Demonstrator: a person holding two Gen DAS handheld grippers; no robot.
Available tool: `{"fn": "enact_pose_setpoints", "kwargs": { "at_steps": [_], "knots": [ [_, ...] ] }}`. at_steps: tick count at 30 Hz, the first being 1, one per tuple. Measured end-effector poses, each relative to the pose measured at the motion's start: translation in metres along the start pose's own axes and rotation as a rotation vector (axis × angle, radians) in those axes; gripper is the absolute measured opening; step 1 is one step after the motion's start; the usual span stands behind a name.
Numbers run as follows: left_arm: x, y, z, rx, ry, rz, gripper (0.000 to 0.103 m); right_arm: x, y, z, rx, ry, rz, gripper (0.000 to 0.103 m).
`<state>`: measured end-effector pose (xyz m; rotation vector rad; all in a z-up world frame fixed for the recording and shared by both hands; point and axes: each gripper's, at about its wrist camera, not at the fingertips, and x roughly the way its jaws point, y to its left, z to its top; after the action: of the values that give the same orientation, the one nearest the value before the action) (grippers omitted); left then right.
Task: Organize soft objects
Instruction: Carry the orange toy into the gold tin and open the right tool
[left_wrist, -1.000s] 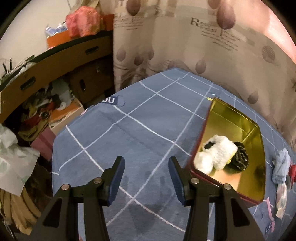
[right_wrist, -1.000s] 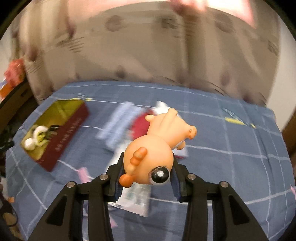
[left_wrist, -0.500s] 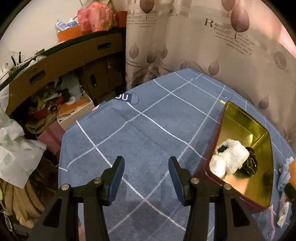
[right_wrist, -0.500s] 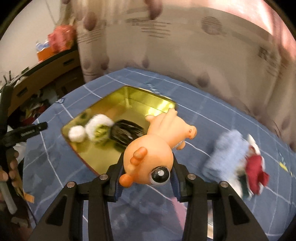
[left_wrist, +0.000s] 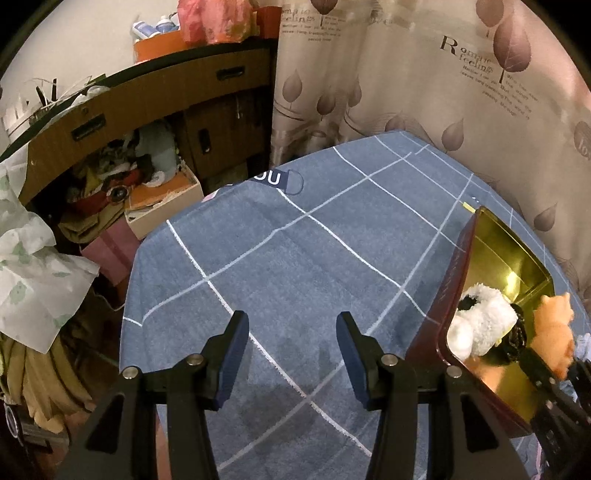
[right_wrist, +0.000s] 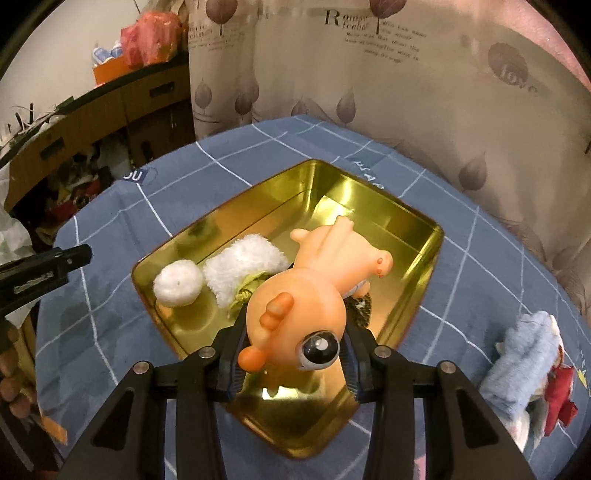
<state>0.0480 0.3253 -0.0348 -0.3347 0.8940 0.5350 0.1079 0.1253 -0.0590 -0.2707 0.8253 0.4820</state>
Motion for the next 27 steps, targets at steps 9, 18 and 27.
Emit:
{"fn": "enact_pose_setpoints", "kwargs": {
  "at_steps": [9, 18, 27],
  "knots": [
    [-0.001, -0.011, 0.000, 0.063, -0.022, -0.006, 0.050, 0.030, -0.001, 0.004, 0.036, 0.047, -0.002, 0.040],
    [-0.005, -0.021, -0.002, 0.097, -0.032, -0.027, 0.050, 0.032, 0.001, 0.004, 0.007, 0.041, 0.000, 0.056],
    [-0.006, -0.025, -0.003, 0.117, -0.039, -0.030, 0.050, -0.003, -0.006, 0.006, 0.019, -0.047, -0.025, 0.071]
  ]
}}
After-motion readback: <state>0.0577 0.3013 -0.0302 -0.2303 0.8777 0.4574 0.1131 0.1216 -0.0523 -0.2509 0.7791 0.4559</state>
